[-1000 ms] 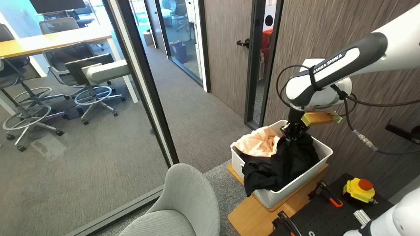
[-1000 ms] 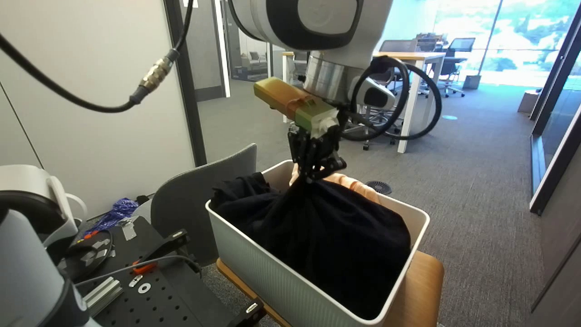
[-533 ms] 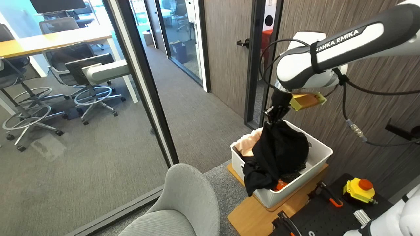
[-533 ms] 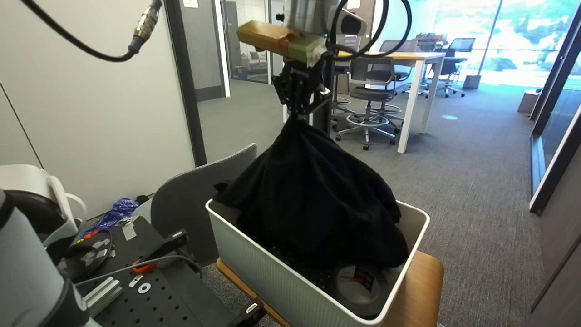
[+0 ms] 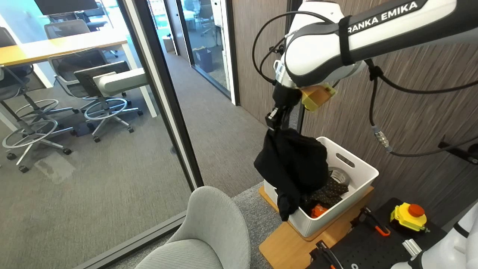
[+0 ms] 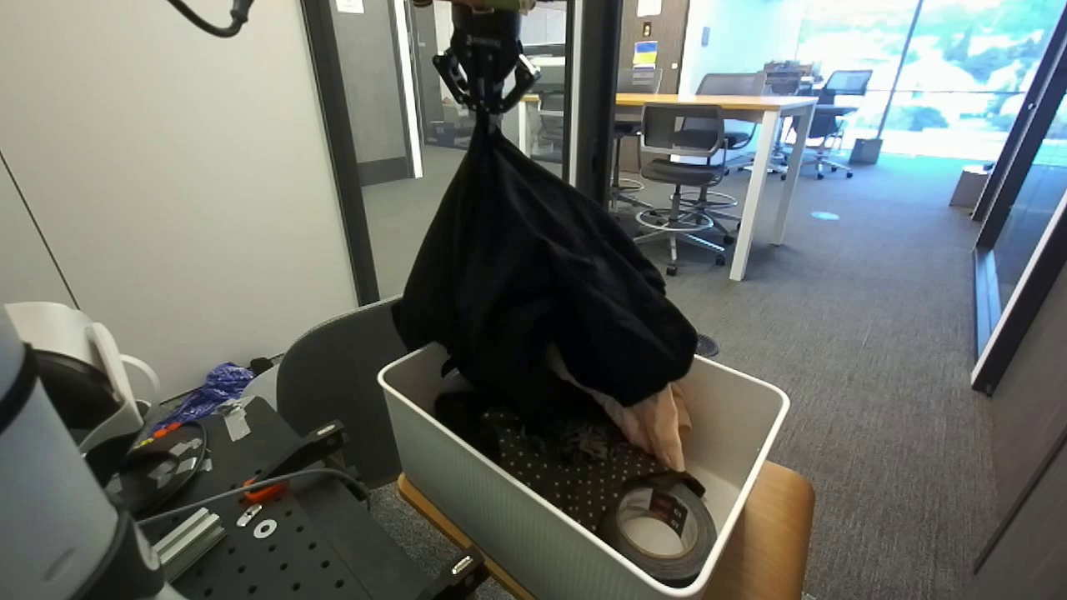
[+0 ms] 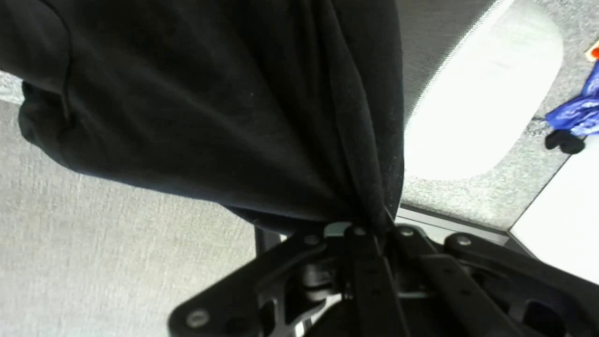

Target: Put the black cloth on the backrest of the chair

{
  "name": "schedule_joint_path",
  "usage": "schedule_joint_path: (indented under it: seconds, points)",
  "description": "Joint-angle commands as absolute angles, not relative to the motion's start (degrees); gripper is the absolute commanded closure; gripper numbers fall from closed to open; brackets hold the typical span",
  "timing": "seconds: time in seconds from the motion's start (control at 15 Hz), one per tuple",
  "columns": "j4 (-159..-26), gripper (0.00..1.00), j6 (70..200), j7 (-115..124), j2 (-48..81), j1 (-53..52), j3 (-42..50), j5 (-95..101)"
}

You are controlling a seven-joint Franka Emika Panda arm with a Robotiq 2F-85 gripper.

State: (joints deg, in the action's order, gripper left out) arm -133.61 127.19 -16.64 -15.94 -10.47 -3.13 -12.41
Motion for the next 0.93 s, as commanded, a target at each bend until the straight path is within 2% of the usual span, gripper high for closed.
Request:
schedule_joint_path:
  seconds: [0.0, 0.87]
  points:
    - [-124.1, 0.97, 123.1, -18.8, -12.7, -12.8, -5.4, -12.2]
    - [-101.2, 0.97, 114.0, -21.6, 2.4, -15.8, -13.9, -10.3]
